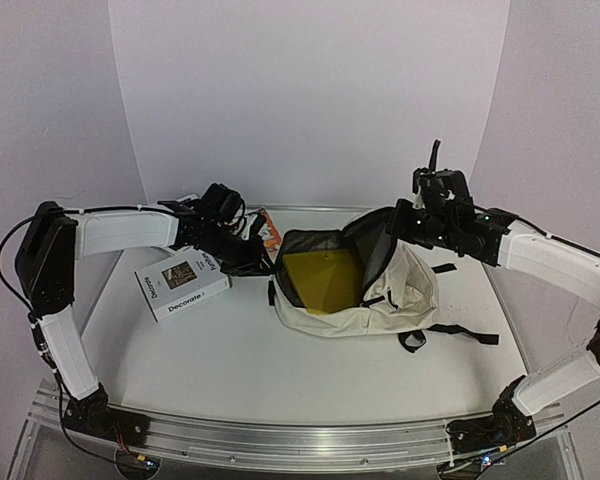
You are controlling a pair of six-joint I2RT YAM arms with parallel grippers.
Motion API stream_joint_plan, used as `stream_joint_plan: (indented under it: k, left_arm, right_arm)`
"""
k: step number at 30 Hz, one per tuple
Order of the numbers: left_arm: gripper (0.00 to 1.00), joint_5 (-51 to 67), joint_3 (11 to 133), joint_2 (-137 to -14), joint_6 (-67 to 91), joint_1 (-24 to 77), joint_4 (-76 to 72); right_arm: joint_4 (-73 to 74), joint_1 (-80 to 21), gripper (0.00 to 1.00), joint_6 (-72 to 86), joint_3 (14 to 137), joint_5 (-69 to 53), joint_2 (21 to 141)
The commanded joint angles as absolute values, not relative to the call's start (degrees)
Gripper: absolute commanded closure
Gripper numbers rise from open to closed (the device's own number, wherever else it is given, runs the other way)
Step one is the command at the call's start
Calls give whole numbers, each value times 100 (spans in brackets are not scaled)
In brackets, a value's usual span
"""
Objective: Pack the student bag
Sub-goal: Adjust the student bag at the center of the board.
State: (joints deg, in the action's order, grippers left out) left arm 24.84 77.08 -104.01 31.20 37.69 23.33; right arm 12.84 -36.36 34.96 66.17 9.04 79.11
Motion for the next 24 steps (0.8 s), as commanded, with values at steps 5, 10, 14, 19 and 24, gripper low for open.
stream_joint_plan:
  k: [5,10,14,19,24]
  left_arm:
    - [53,2489,7959,-9807,2275,4048,2800]
    - [39,2558,8105,-9655,1334,4974,2672]
    - [35,2432,8109,-9867,941,5239,2684]
    - [32,2475,8366,-10346,666,5300,2817]
    - [31,2459,8343,-10764,387,5309,2657]
  right_arm:
    - [679,-3613,100,3525,6854,643,8217]
    - [653,-3617,100,3498,6888,633,8192]
    - [636,-3612,100,3505,6921,551,8130]
    - [615,-3612,100,3515,6887,485,7973]
    - [608,-3612,100,3509,6856,442,7840]
